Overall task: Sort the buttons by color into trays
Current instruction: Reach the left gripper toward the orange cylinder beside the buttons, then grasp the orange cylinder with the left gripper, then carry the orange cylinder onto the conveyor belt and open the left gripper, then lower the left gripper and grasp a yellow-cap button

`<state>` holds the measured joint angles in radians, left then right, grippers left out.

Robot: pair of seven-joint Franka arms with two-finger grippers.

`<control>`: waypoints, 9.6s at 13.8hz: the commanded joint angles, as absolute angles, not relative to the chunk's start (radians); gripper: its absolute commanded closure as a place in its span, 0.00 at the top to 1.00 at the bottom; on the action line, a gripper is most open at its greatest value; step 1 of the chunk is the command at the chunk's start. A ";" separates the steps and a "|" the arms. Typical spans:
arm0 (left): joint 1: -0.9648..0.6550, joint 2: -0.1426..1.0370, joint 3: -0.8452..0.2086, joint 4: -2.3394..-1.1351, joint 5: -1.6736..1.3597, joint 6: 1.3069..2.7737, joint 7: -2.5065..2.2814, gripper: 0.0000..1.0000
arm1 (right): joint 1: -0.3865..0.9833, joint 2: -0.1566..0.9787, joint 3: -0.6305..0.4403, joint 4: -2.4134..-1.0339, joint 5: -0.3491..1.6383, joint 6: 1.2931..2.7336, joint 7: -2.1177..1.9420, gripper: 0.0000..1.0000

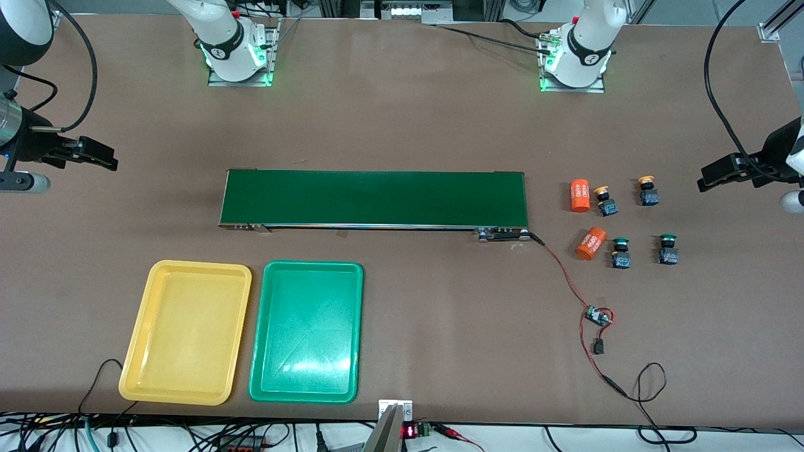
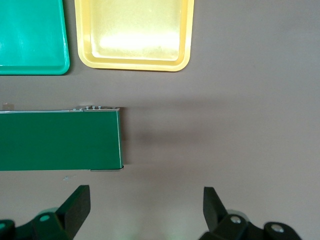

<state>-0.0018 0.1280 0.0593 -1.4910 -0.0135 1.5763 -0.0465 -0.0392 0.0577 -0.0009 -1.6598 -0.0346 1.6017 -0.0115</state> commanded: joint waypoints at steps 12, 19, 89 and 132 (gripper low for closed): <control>-0.037 0.212 0.061 -1.522 -0.025 1.588 -0.049 1.00 | -0.044 0.064 0.002 -1.641 -0.025 1.598 -0.032 1.00; 0.009 0.383 0.060 -1.646 -0.023 1.845 -0.048 1.00 | -0.046 0.072 0.002 -1.640 -0.025 1.598 -0.060 1.00; -0.022 0.350 -0.324 -1.888 0.133 2.095 1.048 1.00 | -0.043 0.077 0.002 -1.641 -0.020 1.617 -0.058 1.00; 0.199 0.400 -0.115 -2.189 0.021 2.293 0.183 0.97 | -0.041 0.077 0.002 -1.647 -0.018 1.614 -0.057 1.00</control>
<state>0.2044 0.3980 -0.1189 -2.1796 0.0347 2.2789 0.1789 -0.0393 0.0711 -0.0008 -1.6596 -0.0320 1.6216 -0.0445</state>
